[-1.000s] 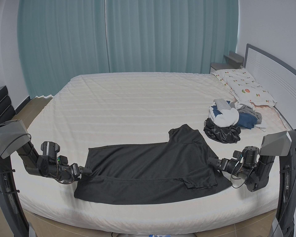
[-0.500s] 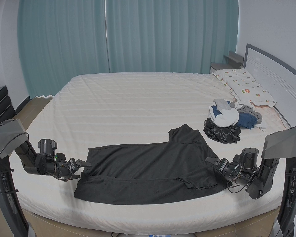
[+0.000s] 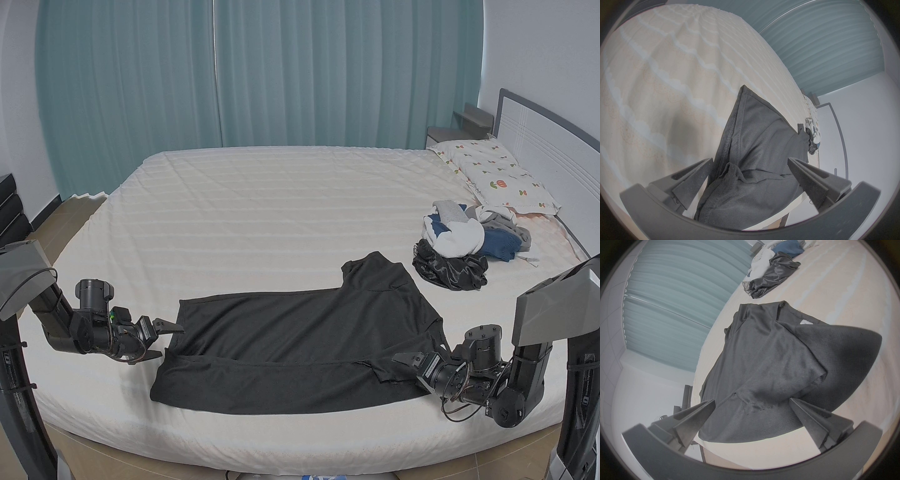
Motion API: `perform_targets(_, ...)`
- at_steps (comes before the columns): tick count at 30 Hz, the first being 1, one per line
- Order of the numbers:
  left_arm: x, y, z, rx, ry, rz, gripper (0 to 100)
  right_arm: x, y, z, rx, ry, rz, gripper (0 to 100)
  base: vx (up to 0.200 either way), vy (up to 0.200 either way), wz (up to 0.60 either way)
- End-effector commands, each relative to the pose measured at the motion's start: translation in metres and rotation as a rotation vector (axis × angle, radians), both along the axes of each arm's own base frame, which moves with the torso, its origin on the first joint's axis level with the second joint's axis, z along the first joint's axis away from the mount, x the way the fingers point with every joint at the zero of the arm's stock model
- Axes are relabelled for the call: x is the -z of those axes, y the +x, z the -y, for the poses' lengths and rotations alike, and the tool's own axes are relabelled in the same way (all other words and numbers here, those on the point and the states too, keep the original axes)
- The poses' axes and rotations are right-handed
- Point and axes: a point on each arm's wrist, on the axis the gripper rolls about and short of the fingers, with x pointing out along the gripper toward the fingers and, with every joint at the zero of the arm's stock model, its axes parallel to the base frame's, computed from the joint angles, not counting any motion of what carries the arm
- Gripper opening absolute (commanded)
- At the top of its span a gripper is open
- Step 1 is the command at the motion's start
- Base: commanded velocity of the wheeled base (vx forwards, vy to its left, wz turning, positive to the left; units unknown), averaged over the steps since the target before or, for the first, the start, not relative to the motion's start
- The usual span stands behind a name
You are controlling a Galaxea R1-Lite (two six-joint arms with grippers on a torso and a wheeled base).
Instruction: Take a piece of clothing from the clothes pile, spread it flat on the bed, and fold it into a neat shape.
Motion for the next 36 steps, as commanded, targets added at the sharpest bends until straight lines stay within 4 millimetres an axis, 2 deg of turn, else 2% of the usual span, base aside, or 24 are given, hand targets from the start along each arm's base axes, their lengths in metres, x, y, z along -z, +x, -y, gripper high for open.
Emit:
perform_targets(1,0.001,0.000,0.000,-0.002,0.001,-0.001,100,0.005,-0.002,-0.001,-0.004,-0.008,-0.021,100,0.000,0.000,0.00)
perform_targets(16,0.001,0.000,0.000,0.002,0.004,0.000,100,0.009,-0.007,-0.006,0.023,-0.050,-0.025,100,0.000,0.000,0.00)
perform_targets(25,0.001,0.000,0.000,0.003,0.005,0.000,100,0.018,0.001,-0.015,0.089,-0.123,-0.027,100,0.000,0.000,0.00)
perform_targets(26,0.001,0.000,0.000,0.003,0.005,0.002,100,0.018,0.004,-0.015,0.101,-0.127,-0.020,0,0.000,0.000,0.00)
perform_targets(36,0.001,0.000,0.000,0.002,0.006,0.001,100,0.015,0.002,-0.017,0.127,-0.148,-0.007,0,0.000,0.000,0.00)
